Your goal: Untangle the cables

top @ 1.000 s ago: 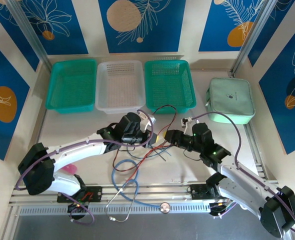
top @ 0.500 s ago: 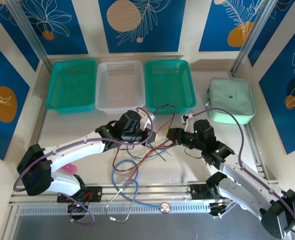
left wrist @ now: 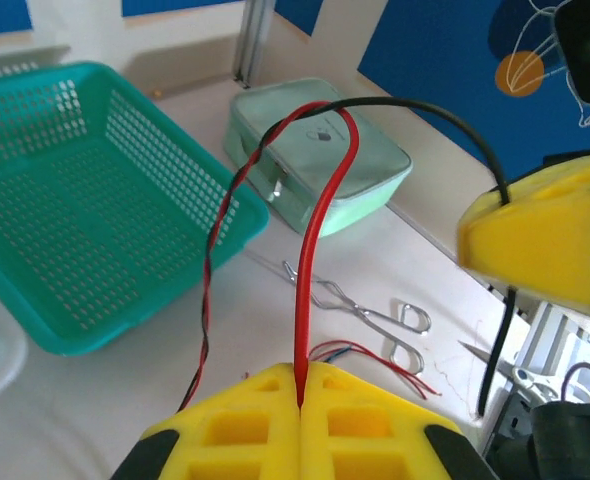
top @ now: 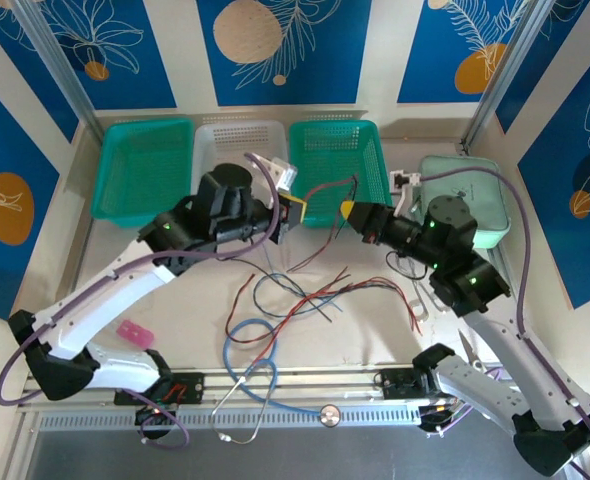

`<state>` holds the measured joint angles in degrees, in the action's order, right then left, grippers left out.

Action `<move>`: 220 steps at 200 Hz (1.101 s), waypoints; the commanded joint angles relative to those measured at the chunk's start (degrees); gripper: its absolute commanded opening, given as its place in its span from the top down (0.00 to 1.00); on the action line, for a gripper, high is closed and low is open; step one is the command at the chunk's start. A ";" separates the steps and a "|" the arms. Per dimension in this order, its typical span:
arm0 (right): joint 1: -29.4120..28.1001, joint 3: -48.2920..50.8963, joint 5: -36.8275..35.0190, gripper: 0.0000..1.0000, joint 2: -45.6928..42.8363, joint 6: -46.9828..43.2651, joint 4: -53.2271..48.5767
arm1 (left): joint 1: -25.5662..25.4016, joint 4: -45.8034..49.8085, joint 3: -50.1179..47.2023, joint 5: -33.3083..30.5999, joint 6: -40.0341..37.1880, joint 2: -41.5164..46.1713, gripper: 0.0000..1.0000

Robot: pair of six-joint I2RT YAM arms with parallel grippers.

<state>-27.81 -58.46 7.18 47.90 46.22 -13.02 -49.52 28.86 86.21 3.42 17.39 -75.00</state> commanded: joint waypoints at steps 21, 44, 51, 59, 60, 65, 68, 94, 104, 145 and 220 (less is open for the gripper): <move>6.73 -7.48 3.01 1.00 1.73 -0.12 -2.74 | 6.25 10.58 8.79 3.52 -3.48 -2.04 1.00; 11.62 -10.22 5.35 1.00 2.25 0.68 -3.19 | 10.60 7.86 7.10 7.35 -2.86 0.90 1.00; 12.92 -10.84 5.68 1.00 2.29 1.02 -3.41 | 12.26 7.91 7.04 8.77 -2.65 1.56 1.00; 14.31 -11.28 6.05 1.00 2.21 1.09 -3.50 | 14.21 8.77 7.48 10.16 -2.65 1.90 1.00; 14.47 -11.35 6.07 1.00 2.20 1.13 -3.50 | 14.46 8.94 7.52 10.31 -2.64 1.98 1.00; 15.21 -11.53 6.24 1.00 2.21 1.09 -3.51 | 15.55 9.72 7.91 10.88 -2.77 2.12 1.00; 15.65 -11.54 6.34 1.00 2.20 1.06 -3.51 | 16.10 10.25 8.14 11.24 -3.01 2.14 1.00; 19.56 -11.33 6.30 1.00 2.15 1.73 -3.34 | 21.75 13.23 8.32 12.48 -4.14 3.43 1.00; 21.32 -11.20 5.86 1.00 2.11 2.61 -3.24 | 23.94 13.79 8.03 12.71 -3.98 4.16 1.00; 28.89 -11.41 5.54 1.00 2.36 7.15 -2.72 | 32.74 15.10 7.50 12.26 -5.08 6.72 1.00; 39.04 -14.09 4.00 1.00 1.86 10.89 -6.97 | 49.07 8.05 2.78 13.82 -0.25 8.01 1.00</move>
<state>8.16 -69.28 14.50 50.48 55.29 -17.56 -6.44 41.17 91.15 17.91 13.56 -68.27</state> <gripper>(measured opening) 0.047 0.051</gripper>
